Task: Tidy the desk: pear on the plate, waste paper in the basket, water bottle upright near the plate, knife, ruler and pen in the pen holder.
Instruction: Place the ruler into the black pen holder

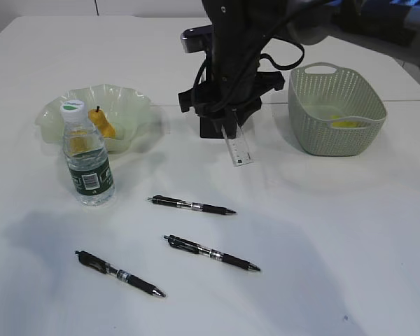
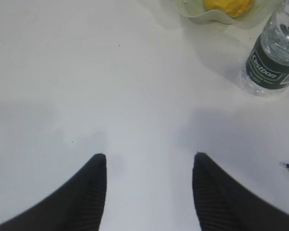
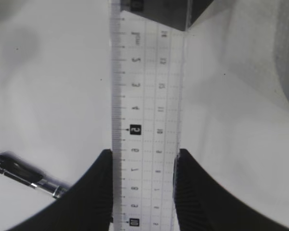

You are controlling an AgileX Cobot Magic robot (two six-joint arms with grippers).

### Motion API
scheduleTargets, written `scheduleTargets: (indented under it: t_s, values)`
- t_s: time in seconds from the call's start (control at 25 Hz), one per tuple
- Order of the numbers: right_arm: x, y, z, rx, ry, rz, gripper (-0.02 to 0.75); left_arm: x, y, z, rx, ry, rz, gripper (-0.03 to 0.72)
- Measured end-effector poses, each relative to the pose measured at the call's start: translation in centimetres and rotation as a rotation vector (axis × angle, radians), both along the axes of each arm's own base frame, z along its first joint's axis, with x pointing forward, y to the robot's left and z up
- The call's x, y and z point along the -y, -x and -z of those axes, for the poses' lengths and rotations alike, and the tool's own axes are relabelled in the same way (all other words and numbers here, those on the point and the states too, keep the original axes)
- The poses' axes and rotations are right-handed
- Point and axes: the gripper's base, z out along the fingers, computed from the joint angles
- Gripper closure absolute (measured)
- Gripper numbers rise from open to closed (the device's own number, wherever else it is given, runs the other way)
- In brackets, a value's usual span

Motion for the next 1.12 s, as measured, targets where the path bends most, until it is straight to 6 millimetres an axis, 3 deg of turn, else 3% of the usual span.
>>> scheduleTargets:
  t_s: [0.36,0.84,1.12]
  values:
    - [2.2,-1.6,-0.1,0.032,-0.048,0.003,0.467,0.0,0.0,0.0,0.0,0.0,0.0,0.286]
    - [2.0,-3.6,-1.0,0.241,-0.111,-0.092,0.467,0.0,0.1,0.1,-0.021,0.0,-0.002,0.286]
    - [3.3,-5.0,-1.6,0.334,-0.14,-0.078,0.467,0.0,0.1,0.1,-0.02,0.0,-0.002,0.286]
